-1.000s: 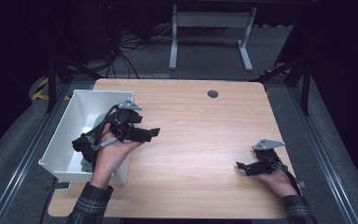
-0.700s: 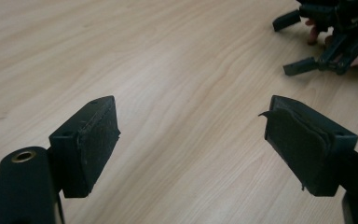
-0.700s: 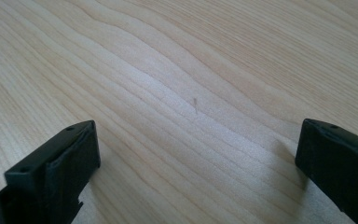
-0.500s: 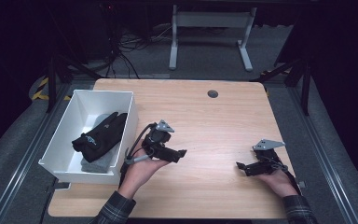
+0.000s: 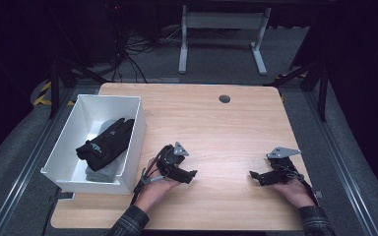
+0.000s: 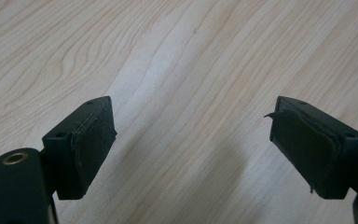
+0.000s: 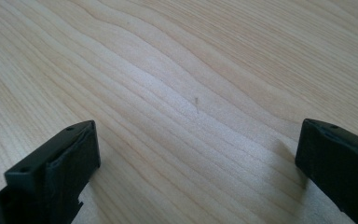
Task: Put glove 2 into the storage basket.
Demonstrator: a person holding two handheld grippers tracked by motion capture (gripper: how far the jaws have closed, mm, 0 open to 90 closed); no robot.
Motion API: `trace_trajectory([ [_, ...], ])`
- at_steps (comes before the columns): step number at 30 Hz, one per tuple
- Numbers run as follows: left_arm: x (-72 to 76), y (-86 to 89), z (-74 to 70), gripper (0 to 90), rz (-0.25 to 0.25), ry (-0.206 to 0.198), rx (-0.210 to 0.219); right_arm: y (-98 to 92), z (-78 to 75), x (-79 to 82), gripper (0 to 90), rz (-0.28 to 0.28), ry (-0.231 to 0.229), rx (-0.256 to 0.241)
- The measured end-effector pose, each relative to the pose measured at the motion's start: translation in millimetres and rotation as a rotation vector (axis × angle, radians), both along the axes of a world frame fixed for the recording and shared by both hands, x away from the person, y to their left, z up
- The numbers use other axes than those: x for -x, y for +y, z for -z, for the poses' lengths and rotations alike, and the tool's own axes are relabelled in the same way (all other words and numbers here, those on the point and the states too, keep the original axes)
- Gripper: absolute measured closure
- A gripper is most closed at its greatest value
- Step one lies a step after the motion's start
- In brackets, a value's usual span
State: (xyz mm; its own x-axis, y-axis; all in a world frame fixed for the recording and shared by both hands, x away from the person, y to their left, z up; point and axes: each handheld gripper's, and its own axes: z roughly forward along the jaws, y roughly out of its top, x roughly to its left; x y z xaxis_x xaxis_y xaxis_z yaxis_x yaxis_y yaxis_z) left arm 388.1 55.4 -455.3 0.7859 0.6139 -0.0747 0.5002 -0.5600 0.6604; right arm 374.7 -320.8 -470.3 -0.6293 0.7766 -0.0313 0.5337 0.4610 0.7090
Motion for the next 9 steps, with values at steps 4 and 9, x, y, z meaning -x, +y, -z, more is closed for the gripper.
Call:
trace_trajectory([
  [4, -0.6, -0.2, 6.4, 14.1, -0.004, -0.001, -0.023, 0.1, 0.0, 0.2, 0.1, 0.001, 0.001, -0.002],
  [9, -0.9, -1.2, 10.8, 12.3, 0.007, -0.008, -0.055, 0.1, 0.0, 0.3, 0.1, 0.001, 0.001, -0.002],
])
